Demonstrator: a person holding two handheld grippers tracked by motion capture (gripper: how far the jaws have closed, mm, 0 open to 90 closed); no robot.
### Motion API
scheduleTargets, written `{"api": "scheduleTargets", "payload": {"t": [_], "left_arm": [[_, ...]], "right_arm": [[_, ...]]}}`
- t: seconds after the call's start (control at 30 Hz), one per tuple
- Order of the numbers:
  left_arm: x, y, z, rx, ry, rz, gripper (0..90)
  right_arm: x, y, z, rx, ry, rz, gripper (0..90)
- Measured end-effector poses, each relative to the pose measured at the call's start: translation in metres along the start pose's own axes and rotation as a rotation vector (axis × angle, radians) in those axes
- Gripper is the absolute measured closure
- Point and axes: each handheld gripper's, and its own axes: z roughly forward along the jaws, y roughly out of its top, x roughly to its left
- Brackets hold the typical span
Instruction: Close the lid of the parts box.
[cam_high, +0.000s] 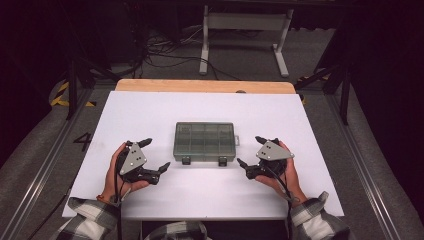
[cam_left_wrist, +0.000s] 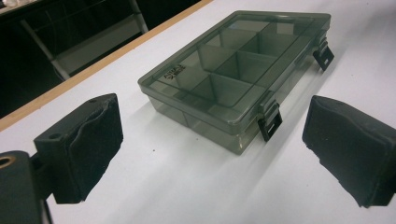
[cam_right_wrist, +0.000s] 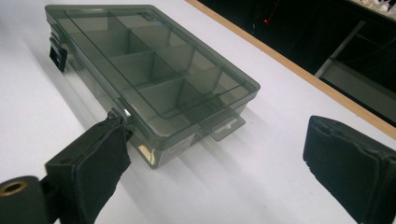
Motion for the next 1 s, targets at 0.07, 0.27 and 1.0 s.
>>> {"api": "scheduleTargets", "payload": {"t": [0.07, 0.27, 1.0], "left_arm": [[0.0, -0.002, -0.002, 0.003, 0.003, -0.005, 5.7], [0.001, -0.005, -0.006, 0.008, 0.006, -0.001, 5.6], [0.003, -0.017, -0.023, 0.02, 0.021, -0.012, 5.5]], "right_arm": [[0.0, -0.001, -0.001, 0.001, 0.0, 0.003, 7.2], [0.0, -0.004, -0.006, -0.003, -0.01, -0.002, 7.3], [-0.003, -0.019, -0.023, 0.0, -0.037, 0.009, 7.3]]}}
